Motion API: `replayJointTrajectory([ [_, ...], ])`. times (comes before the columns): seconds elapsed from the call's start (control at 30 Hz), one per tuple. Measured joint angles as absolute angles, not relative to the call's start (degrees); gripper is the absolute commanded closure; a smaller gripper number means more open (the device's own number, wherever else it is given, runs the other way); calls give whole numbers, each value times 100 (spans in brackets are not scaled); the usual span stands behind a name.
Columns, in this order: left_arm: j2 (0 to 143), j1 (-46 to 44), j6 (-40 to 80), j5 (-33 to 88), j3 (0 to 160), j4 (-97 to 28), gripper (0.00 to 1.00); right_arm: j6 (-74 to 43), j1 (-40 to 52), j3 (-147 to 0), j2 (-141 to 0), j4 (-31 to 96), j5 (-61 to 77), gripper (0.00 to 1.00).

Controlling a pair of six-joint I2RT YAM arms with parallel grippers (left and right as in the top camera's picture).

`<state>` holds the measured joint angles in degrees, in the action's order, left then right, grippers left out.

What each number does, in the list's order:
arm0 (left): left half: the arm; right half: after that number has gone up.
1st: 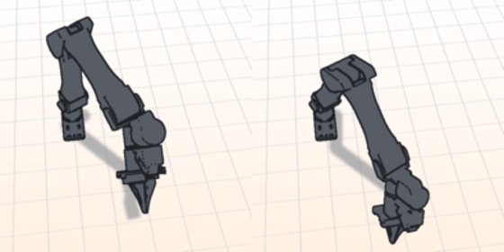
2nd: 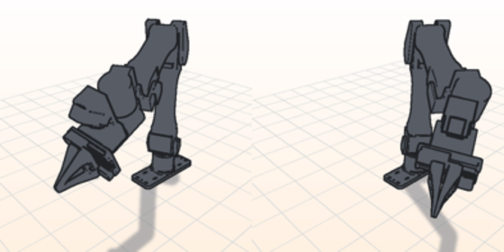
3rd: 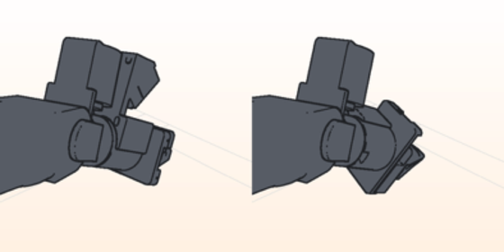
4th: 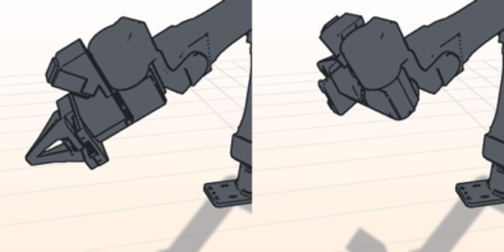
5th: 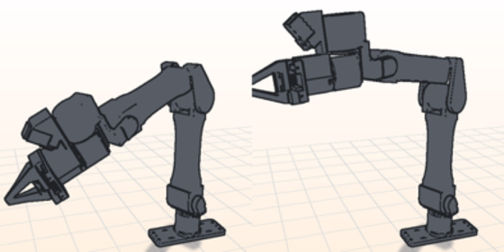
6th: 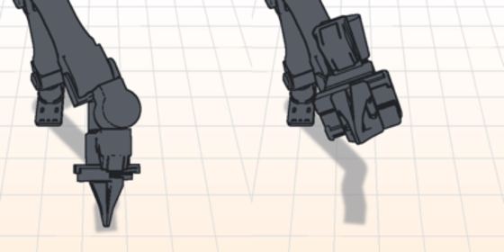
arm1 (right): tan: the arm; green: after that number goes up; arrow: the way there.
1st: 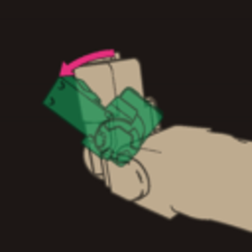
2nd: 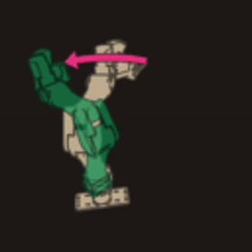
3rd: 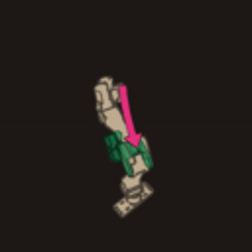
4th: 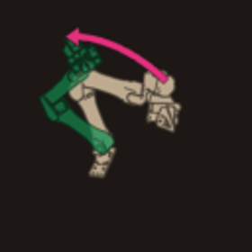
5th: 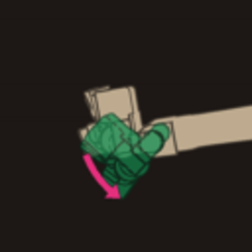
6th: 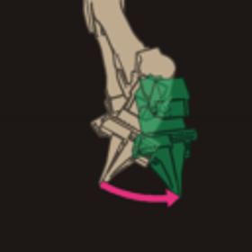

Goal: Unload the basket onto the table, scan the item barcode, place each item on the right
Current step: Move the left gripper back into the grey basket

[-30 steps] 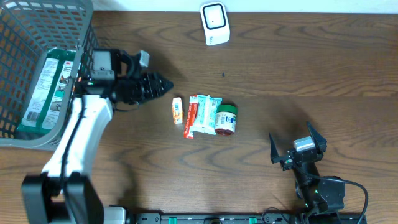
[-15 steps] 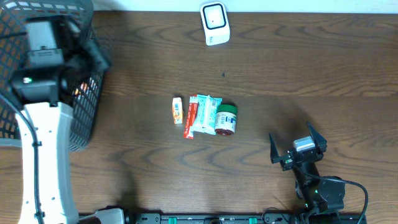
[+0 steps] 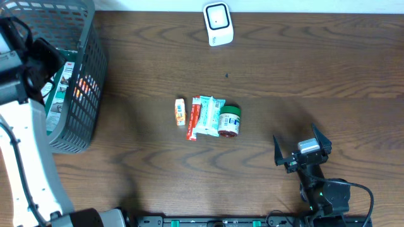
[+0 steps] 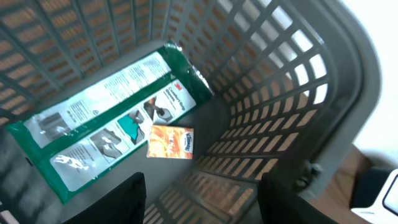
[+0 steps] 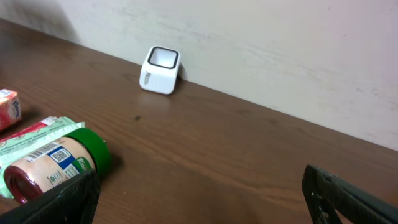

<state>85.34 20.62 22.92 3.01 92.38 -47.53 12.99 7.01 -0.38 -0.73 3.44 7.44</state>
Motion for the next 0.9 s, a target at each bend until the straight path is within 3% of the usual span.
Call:
replayJointTrajectory([
  [0.9, 10836, 2357, 2340, 285, 9233, -4130, 40, 1299, 701, -38, -73, 344, 744, 1],
])
